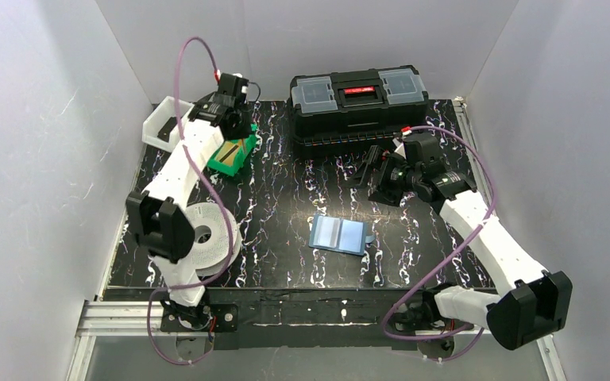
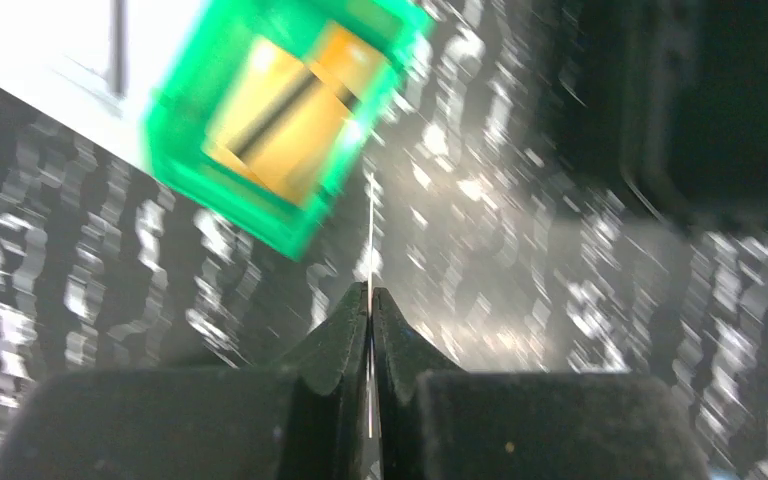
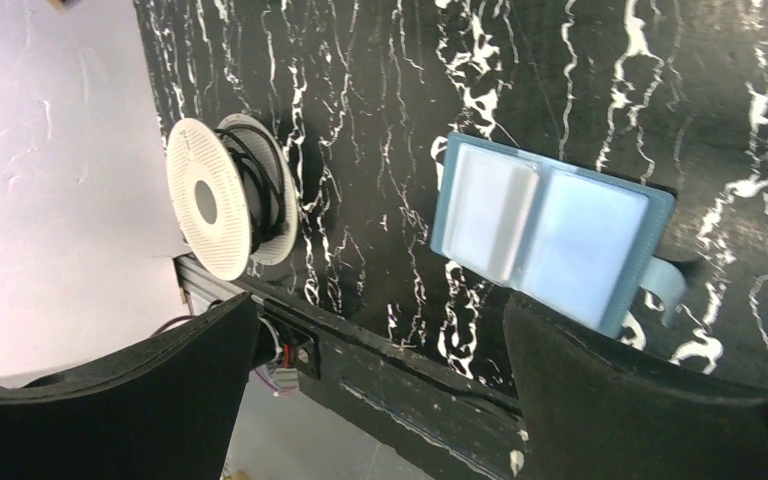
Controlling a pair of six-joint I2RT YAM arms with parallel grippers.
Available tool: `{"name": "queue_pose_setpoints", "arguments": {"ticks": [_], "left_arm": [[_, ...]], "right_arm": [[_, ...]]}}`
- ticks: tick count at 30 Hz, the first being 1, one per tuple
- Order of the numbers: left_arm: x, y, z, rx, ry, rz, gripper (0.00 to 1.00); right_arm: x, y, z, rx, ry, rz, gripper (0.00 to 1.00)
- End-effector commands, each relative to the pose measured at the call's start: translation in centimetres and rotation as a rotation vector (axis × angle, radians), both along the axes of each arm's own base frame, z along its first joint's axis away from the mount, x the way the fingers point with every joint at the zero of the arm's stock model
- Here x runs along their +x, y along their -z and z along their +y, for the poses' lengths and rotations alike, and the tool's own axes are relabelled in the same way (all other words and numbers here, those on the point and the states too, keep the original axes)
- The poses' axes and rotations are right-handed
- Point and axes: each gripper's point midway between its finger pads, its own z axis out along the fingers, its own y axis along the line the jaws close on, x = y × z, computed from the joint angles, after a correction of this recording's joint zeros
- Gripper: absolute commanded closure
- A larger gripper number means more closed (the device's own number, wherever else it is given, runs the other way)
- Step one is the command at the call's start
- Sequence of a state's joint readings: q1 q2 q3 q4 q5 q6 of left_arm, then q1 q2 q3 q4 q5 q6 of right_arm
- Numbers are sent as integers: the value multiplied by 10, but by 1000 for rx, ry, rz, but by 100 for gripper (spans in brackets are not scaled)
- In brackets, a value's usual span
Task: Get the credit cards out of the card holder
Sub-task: Place the credit card in the storage box.
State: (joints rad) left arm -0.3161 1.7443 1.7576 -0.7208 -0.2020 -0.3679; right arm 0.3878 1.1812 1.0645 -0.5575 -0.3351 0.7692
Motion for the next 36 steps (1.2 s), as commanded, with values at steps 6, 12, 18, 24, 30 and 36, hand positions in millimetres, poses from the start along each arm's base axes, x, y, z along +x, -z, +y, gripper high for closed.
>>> {"name": "queue_pose_setpoints", "arguments": {"ticks": [6,12,18,24,30,36], "left_arm": [[58,23,103,602,-173,75,100],[81,47,114,622,-161,125,100],[86,67,109,564,-131,155,100],[83,79,100,518,-97,183,100],[82,87,98,498,-87,200,85],[81,83,96,465,-90,203,57]], "right_arm": [[-14,3,-26,-89,63,-52,2],[-20,4,-32,-103,75,-53,2],[-21,6,-33,-114,79,-42,1],[-21,10,-31,-113,71,-22,2],[-21,12,-31,-115,67,-13,2],[-22,19,-31,-139,52,13,2]]}}
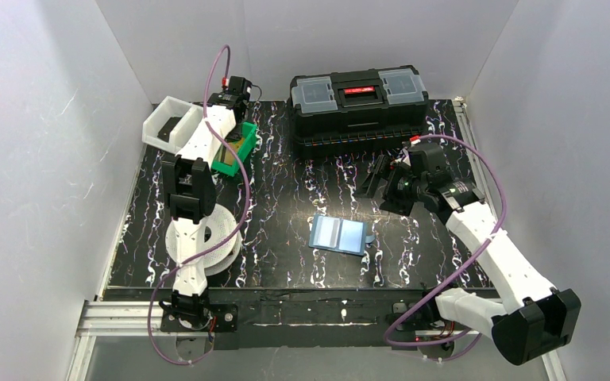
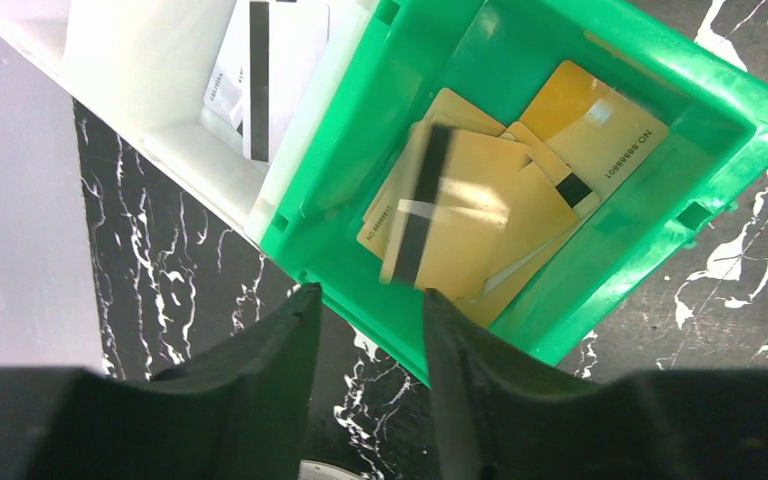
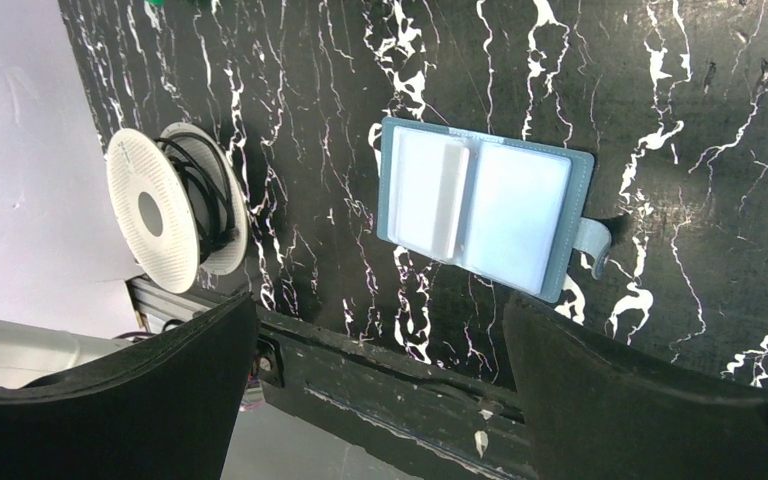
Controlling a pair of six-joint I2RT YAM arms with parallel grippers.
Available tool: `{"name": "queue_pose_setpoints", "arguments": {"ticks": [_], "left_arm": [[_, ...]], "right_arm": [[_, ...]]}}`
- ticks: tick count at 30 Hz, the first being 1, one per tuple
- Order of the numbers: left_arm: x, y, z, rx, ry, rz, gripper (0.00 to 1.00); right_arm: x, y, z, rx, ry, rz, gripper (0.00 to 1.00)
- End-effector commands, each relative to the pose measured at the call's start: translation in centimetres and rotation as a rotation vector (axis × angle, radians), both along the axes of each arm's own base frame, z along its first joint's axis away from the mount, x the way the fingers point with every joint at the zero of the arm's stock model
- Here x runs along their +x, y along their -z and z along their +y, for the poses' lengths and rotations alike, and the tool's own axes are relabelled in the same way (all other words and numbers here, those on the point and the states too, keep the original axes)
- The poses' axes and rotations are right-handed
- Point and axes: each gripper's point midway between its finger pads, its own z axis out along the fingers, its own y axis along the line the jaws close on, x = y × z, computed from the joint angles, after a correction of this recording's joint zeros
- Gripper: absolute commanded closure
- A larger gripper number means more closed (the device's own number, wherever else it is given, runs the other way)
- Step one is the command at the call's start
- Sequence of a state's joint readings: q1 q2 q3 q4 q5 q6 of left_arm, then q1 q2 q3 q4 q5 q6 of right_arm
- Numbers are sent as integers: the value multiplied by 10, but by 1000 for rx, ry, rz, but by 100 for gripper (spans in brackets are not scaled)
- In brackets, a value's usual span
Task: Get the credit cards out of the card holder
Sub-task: Place the credit card in the storage box, then remove the credit card from the card holder.
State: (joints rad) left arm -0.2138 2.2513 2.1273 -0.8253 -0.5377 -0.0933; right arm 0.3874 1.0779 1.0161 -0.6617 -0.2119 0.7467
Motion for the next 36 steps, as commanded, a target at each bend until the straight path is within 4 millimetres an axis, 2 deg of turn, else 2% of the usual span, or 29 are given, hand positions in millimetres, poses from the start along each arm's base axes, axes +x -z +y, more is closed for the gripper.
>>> {"name": "queue_pose_setpoints", "arguments": {"ticks": [1,6,10,15,19,23,30,36], "left_arm": [[-1,-15,0,-35,-14,-18,53],[-4,-28,-9,-101,-10,-40,41],[-18,-43,-31,-246,1,-50,36],[-57,-38,-68,-475,45,-8,36],[-90,-37,-82,-588,57,5,36],[-121,-45,-102,-726,76,21,36],[-167,-43,-127,-855,109,72,36],[-192,-38,-139,-904,127,103,36]], "right_arm": [[-3,8,-2,-32,-23,21,2],[-3,15,-3,-51,-31,49,2],[-2,22,-2,-72,-42,72,2],[-1,36,5,-99,-72,123,2],[1,49,13,-158,-90,155,2],[2,64,26,-194,-107,190,2],[5,91,43,-322,-123,236,2],[10,117,48,-434,-127,288,6]]}}
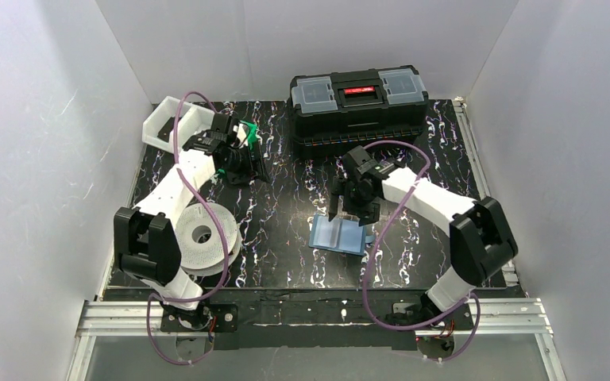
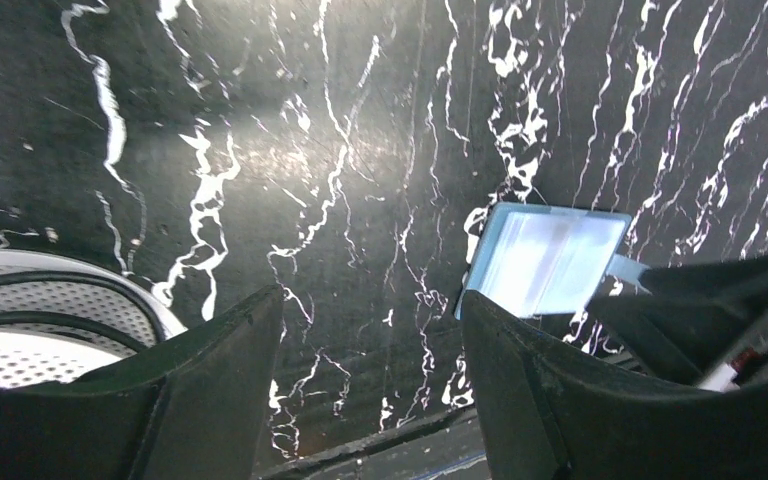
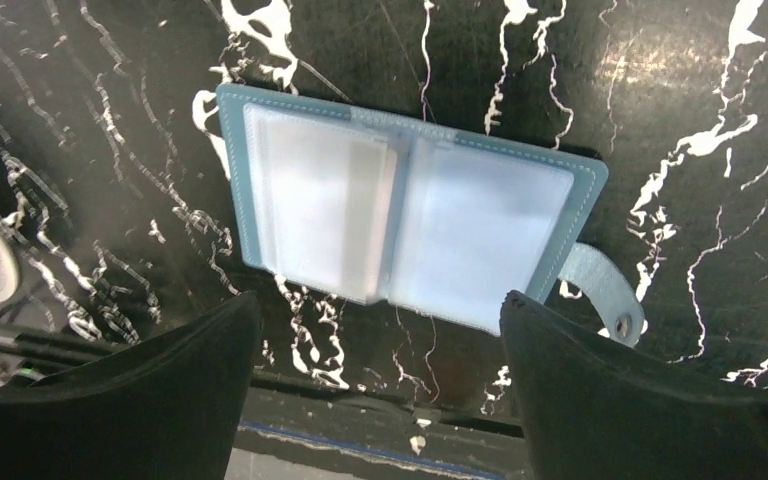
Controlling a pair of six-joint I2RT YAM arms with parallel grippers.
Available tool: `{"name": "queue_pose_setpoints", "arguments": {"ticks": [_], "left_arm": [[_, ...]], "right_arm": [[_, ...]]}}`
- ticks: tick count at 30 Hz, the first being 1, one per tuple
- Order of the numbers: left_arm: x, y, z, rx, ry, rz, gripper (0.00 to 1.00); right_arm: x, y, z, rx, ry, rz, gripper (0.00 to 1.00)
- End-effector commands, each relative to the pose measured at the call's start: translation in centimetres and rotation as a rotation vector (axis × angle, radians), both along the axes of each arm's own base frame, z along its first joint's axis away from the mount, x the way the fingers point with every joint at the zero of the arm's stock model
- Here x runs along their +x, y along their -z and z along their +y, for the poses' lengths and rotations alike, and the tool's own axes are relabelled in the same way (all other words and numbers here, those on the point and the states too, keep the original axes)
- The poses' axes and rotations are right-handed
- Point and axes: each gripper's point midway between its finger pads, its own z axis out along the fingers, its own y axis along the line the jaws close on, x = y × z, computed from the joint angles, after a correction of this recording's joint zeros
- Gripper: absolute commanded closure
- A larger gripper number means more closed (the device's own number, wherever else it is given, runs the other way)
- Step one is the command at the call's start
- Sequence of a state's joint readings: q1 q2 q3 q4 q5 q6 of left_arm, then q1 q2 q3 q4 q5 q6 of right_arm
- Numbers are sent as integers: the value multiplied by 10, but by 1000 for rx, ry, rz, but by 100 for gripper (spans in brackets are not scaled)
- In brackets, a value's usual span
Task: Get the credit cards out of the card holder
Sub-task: Remove the credit card from the card holder.
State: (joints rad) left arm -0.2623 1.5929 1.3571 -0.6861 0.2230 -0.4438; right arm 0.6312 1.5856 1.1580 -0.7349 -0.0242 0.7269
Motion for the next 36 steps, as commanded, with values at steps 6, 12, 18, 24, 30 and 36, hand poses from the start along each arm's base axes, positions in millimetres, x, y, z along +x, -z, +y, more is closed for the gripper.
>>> {"name": "queue_pose_setpoints", "arguments": {"ticks": [6,12,18,24,30,36], "left_arm": [[-33,-5,-23,-117,32,3,36],[-42,12,-28,-130,36,39,36],[-46,18,-28,-125,46,49,36],[-46,20,-29,-130,48,54,36],[-47,22,-30,-133,48,56,36],[-49,30,-33,-124,45,75,36]], "right_arm": [[9,17,7,-123,-18,17,15],[6,27,15,-148,-49,46,28],[2,32,22,-163,-66,70,38],[-6,39,35,-158,-94,103,38],[-1,48,36,-196,-109,124,39],[4,62,31,-271,-151,146,42]]}}
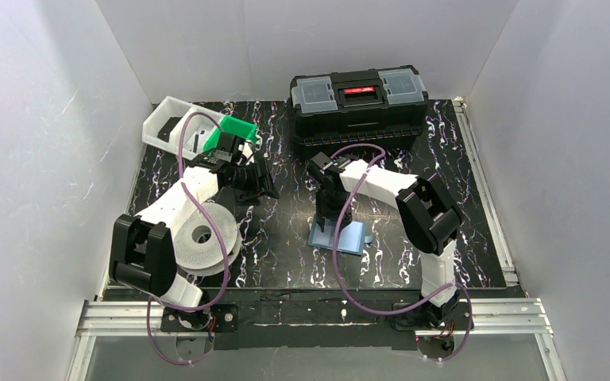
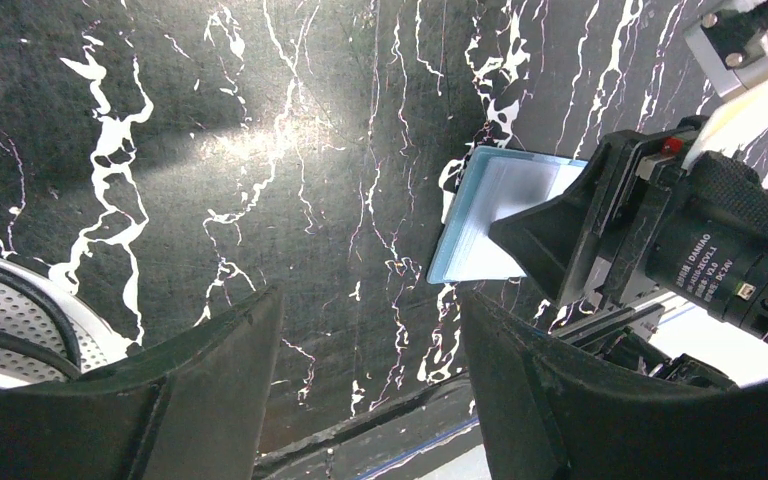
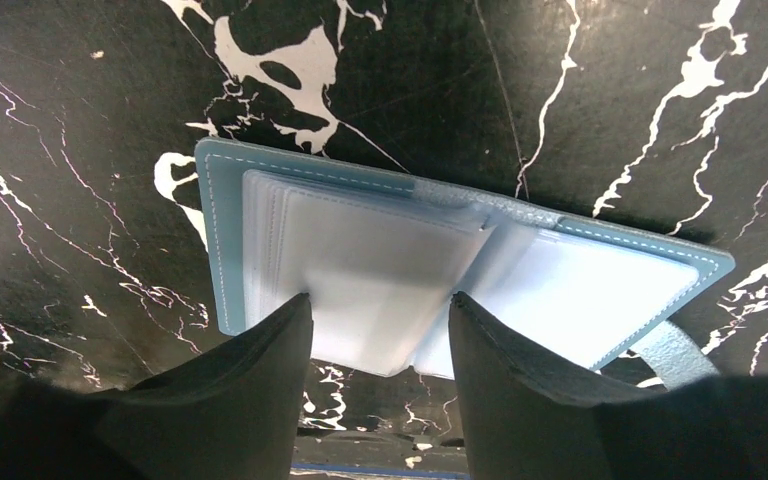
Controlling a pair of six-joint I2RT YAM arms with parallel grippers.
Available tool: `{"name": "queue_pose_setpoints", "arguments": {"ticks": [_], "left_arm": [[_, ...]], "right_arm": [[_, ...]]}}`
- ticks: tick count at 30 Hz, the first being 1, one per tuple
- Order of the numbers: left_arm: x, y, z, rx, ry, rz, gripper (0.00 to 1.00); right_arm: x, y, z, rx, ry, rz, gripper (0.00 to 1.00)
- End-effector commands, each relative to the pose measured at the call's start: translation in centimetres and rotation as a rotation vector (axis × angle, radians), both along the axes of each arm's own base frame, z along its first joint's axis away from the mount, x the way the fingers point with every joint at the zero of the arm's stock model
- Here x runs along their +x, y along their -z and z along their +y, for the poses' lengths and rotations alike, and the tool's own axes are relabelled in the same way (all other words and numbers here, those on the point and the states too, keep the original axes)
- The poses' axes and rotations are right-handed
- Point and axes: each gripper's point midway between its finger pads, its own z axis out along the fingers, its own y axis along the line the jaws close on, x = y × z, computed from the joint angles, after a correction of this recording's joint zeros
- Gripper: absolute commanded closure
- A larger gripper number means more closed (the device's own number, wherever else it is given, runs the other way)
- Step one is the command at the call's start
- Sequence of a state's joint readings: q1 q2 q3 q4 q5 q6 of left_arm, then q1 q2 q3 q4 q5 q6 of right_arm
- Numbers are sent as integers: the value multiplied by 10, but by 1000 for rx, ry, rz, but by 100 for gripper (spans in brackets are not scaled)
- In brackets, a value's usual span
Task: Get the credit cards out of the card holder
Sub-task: Remove the credit card from the card holder.
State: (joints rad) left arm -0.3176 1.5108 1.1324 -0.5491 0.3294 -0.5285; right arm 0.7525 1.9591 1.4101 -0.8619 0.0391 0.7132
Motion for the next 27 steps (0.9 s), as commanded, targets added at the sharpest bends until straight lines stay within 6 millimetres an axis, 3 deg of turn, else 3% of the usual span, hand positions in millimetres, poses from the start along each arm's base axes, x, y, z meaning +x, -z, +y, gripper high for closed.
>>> {"name": "queue_pose_setpoints", "arguments": {"ticks": [1,8,15,20,27], "left_arm": [[-8,2,-4,-4,8,11,36],[-14,12,-16,3,25,45,36],[-23,20,-39,1,73,81,37],[-29,24,-63,-30,116,112,42],[-38,25,-95,-73,183,142,51]], "right_arm": [[6,7,-8,-72,-43,-1,44],[-1,25,-10,-60,-86,47,65],[-13,32,-16,43,-57,96,88],[-21,36,-19,127,-8,139,97],[-20,34,-23,214,43,153,99]]}}
